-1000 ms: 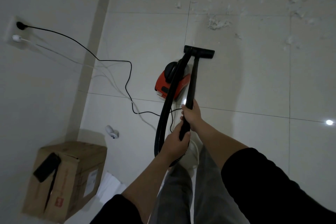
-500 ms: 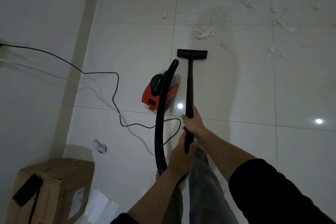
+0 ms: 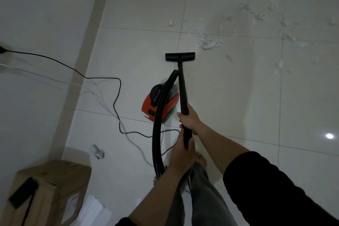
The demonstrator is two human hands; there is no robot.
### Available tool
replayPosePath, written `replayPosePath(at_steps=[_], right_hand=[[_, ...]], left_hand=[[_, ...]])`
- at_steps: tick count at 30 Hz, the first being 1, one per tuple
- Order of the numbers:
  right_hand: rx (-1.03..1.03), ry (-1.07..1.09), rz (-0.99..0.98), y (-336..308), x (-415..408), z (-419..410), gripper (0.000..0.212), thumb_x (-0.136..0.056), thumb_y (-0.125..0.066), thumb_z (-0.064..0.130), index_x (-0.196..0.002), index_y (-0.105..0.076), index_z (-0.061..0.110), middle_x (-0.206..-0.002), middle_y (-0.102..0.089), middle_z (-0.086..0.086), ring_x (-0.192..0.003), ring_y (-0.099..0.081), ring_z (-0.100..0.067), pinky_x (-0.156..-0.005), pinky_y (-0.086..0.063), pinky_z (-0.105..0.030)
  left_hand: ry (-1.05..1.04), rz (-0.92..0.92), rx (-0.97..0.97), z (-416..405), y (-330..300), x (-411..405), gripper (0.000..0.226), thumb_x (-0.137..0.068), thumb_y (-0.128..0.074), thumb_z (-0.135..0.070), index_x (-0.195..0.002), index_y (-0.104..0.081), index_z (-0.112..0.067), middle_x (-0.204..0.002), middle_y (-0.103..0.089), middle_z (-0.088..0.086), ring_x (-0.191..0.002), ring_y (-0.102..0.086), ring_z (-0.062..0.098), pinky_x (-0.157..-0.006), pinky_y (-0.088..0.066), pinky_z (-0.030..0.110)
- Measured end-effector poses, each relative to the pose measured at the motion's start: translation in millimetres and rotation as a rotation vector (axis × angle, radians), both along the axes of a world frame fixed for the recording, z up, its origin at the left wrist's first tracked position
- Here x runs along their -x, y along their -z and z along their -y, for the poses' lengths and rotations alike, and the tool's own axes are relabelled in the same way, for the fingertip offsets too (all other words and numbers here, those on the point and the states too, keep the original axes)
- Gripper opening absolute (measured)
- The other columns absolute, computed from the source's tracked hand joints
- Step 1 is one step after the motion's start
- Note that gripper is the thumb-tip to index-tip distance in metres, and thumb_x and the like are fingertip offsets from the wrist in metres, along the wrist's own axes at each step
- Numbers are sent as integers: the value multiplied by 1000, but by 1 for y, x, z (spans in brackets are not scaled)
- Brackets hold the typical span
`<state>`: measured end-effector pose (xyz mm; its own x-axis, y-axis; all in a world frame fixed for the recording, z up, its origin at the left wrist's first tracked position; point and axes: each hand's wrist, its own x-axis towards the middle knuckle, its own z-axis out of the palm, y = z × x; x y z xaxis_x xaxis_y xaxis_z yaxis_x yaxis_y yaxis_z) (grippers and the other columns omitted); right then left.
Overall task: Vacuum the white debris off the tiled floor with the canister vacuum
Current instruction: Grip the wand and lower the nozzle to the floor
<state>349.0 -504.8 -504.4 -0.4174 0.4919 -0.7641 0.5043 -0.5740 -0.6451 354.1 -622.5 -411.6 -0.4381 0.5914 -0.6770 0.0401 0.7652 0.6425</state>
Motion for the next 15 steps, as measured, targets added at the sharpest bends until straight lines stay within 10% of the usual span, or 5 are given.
replayPosePath(at_steps=[15], right_hand=[[-112, -55, -19, -26, 72, -49, 34, -97, -56, 14, -130, -49, 21, -102, -58, -4, -84, -59, -21, -82, -58, -37]], left_hand=[[-48, 14, -115, -44, -28, 68, 50, -97, -40, -23, -145, -30, -29, -119, -51, -18, -103, -52, 1, -95, -43, 28]])
